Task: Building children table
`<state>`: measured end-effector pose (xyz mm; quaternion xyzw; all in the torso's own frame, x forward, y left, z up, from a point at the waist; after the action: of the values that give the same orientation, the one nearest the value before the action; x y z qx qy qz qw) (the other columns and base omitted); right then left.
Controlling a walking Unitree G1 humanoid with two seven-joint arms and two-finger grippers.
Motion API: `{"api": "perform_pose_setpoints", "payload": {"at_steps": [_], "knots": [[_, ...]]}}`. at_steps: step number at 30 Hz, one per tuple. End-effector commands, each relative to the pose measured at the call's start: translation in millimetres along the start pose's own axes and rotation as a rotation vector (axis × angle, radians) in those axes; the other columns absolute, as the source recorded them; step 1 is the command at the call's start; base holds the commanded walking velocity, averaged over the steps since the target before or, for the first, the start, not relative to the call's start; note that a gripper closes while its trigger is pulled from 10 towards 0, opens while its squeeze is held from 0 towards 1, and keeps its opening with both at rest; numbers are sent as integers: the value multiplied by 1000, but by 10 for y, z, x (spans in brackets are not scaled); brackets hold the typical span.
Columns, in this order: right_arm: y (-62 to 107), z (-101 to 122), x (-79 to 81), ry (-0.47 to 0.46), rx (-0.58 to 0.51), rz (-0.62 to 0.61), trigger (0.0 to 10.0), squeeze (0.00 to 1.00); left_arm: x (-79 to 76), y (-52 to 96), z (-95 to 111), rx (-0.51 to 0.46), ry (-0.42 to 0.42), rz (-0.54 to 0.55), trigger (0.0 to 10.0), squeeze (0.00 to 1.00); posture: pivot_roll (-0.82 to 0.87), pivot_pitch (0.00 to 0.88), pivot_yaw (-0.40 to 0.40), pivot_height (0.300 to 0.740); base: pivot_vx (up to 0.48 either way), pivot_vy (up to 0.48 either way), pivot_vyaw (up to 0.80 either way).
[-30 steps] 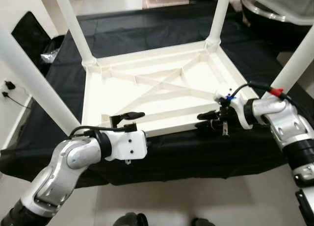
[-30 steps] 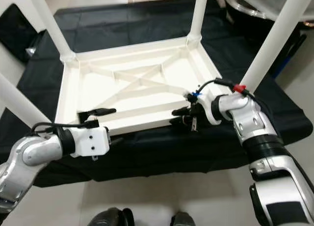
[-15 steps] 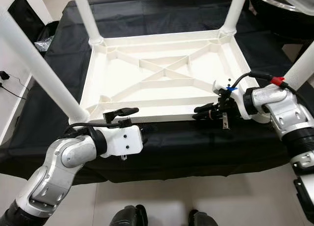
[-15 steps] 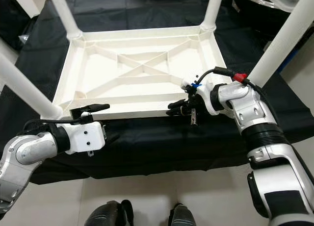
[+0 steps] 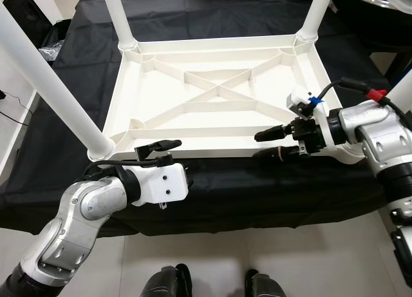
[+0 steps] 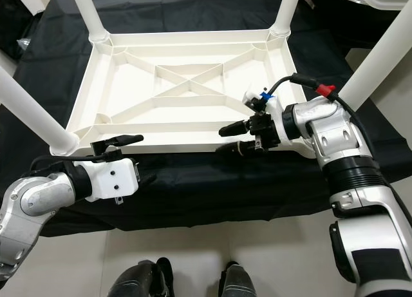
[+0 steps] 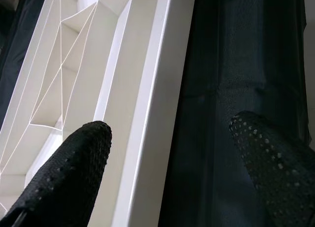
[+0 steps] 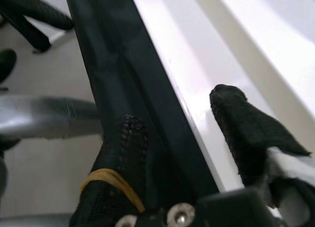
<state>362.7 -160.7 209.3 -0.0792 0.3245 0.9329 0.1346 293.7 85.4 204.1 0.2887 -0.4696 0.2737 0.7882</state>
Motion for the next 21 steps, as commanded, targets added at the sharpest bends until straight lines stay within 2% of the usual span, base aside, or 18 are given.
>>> {"api": "perform_pose_setpoints", "payload": {"at_steps": [1, 5, 11, 12, 14, 15, 19, 21], "knots": [[-50, -139, 21, 22, 61, -6, 10000, 0, -22, 7, 10, 1, 1, -9, 10000, 0, -17, 337, 14, 740, 0, 0, 0], [-84, -170, -82, 33, 85, -94, 10000, 0, -34, 4, 25, 0, 4, -9, 10000, 0, -17, 339, 14, 740, 0, 0, 0], [-140, -258, -58, 8, 127, -101, 10000, 0, -39, 2, 31, -1, 6, -9, 10000, 0, -17, 339, 13, 740, 0, 0, 0], [-168, -292, -9, 4, 140, -80, 6745, 0, -36, 1, 31, -1, 6, -7, 10000, 0, -19, 339, 13, 740, 0, 0, 0], [-197, -324, 40, 3, 151, -58, 6745, 0, -34, 0, 31, -1, 6, -6, 10000, 0, -19, 339, 13, 740, 0, 0, 0], [-227, -331, 124, -18, 142, -15, 0, 0, -32, -4, 32, -2, 5, -6, 10000, 0, -17, 338, 12, 740, 0, 0, 0], [-248, -336, 183, -33, 133, 15, 0, 0, -31, -7, 34, -2, 5, -5, 10000, 0, -17, 338, 12, 740, 0, 0, 0], [-250, -294, 208, -68, 104, 33, 0, 0, -27, -12, 32, -1, 1, -4, 10000, 0, -19, 336, 11, 740, 0, 0, 0]]}}
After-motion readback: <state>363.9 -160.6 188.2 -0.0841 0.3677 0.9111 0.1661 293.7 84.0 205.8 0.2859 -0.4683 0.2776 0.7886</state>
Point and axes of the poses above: a point about 5 cm out from each wrist's last joint towards the gripper, its own y axis pointing back from the gripper into the wrist, its own z axis along the axis of the wrist's last joint, x = y × z, the point moved 6 cm from there along -y, pointing out of the wrist towards the gripper, and after that the axes turned 7 degrees about -y, right-handed, at the moved point
